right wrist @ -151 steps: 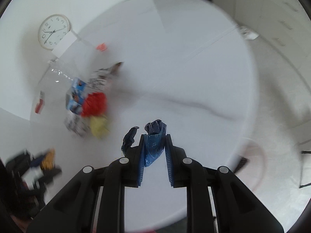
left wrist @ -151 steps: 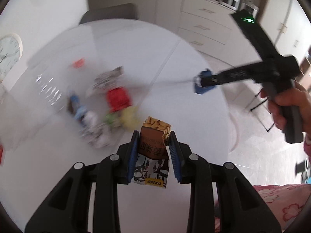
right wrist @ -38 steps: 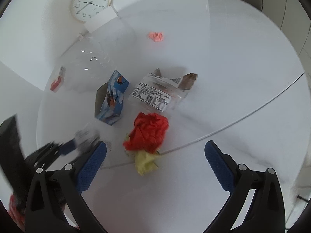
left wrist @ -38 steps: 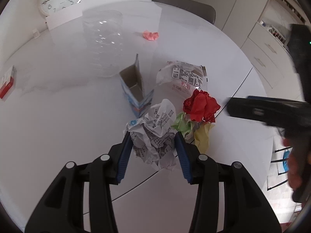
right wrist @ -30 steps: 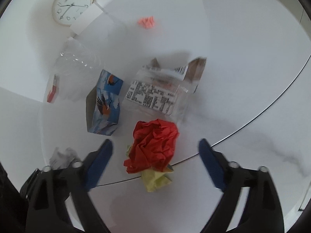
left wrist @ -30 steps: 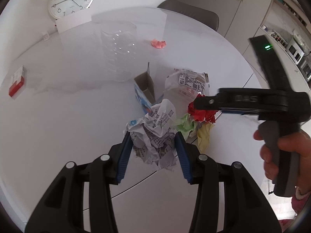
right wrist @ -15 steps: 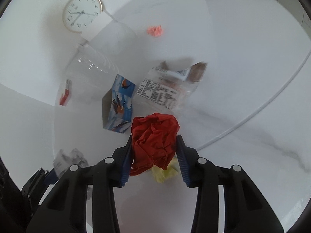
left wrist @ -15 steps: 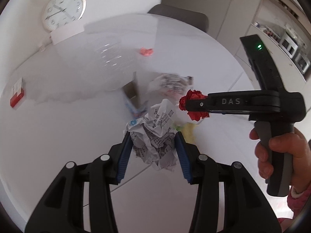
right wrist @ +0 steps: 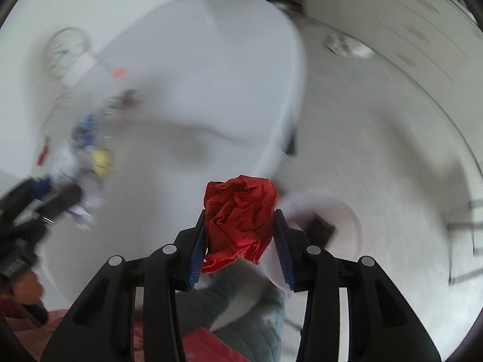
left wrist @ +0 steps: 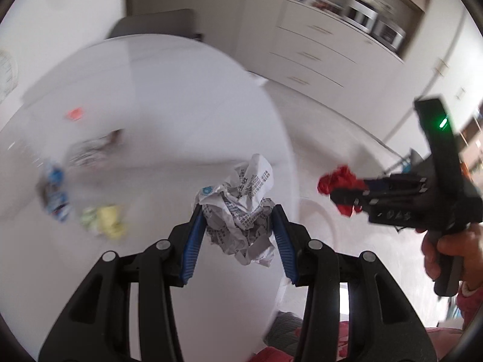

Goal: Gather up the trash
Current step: 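Carry newspaper and red wrapper over the wastebasket and open both tools to drop them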

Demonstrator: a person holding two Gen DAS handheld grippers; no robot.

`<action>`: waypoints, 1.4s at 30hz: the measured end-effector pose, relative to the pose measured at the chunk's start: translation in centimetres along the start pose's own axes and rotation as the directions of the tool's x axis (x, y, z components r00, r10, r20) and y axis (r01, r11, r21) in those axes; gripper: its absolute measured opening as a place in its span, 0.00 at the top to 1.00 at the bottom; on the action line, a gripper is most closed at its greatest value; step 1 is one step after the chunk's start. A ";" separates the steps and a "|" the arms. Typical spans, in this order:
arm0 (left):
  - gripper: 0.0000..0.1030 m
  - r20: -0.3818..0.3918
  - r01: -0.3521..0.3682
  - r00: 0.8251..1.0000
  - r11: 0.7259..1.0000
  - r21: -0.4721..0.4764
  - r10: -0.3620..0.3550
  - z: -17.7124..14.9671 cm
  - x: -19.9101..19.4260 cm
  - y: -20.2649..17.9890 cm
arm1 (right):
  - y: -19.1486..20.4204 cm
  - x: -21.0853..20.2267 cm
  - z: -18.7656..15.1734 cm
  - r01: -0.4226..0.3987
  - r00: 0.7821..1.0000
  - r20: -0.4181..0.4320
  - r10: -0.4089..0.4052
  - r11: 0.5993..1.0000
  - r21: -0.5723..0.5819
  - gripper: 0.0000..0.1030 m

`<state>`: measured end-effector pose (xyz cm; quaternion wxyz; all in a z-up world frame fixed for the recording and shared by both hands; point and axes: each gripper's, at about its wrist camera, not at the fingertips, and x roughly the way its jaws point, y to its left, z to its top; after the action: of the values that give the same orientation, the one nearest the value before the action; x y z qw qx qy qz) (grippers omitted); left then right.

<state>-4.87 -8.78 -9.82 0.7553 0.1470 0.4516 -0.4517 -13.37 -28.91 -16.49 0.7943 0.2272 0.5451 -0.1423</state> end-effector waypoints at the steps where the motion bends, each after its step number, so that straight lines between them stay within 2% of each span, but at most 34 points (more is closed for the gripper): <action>1: 0.57 -0.008 0.013 1.000 1.000 0.016 -0.013 0.3 0.5 -1.3 | -2.0 0.4 -1.0 0.010 1.000 -0.014 -0.010 1.000 0.030 0.59; 4: 0.57 -0.037 0.041 0.999 0.998 0.046 -0.040 0.8 1.8 -4.1 | -5.3 1.5 -2.6 0.040 0.998 -0.047 -0.037 0.998 0.058 0.58; 6: 0.57 -0.054 0.053 0.997 0.997 0.062 -0.049 1.0 2.4 -5.8 | -6.7 2.1 -3.2 0.032 0.998 -0.062 -0.028 0.997 0.072 0.54; 9: 0.57 -0.074 0.055 0.996 0.995 0.081 -0.049 1.4 3.6 -8.3 | -8.6 2.5 -3.9 0.036 0.997 -0.070 -0.029 0.995 0.092 0.20; 10: 0.57 -0.082 0.057 0.995 0.995 0.084 -0.050 1.5 3.9 -8.9 | -8.9 2.4 -4.1 0.053 0.997 -0.061 -0.048 0.995 0.088 0.15; 13: 0.57 -0.100 0.060 0.994 0.994 0.092 -0.050 1.6 4.7 -10.6 | -9.6 2.4 -4.1 0.079 0.995 -0.058 -0.075 0.995 0.067 0.08; 26: 0.55 -0.143 0.069 0.989 0.987 0.145 -0.048 2.3 7.1 -14.7 | -13.2 1.5 -4.3 0.073 0.996 -0.051 -0.068 0.993 0.098 0.08; 27: 0.48 -0.148 0.076 0.988 0.987 0.143 -0.055 2.6 7.4 -15.1 | -13.4 1.4 -4.3 0.078 0.996 -0.048 -0.074 0.992 0.098 0.08; 28: 0.31 -0.152 0.082 0.986 0.987 0.139 -0.061 2.5 7.5 -15.2 | -13.5 1.3 -4.4 0.082 0.996 -0.047 -0.077 0.992 0.099 0.08; 30: 0.10 -0.152 0.080 0.986 0.990 0.117 -0.061 2.6 7.6 -15.2 | -14.0 1.1 -4.5 0.085 0.996 -0.047 -0.080 0.991 0.103 0.08; 42: 0.08 -0.138 0.053 0.990 0.995 0.080 -0.041 2.4 6.9 -15.0 | -14.5 0.8 -4.7 0.090 0.996 -0.038 -0.086 0.990 0.108 0.07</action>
<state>-14.52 -22.30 -11.32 0.7051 0.1983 0.4860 -0.4768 -23.68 -38.91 -21.62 0.7646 0.2484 0.5589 -0.2032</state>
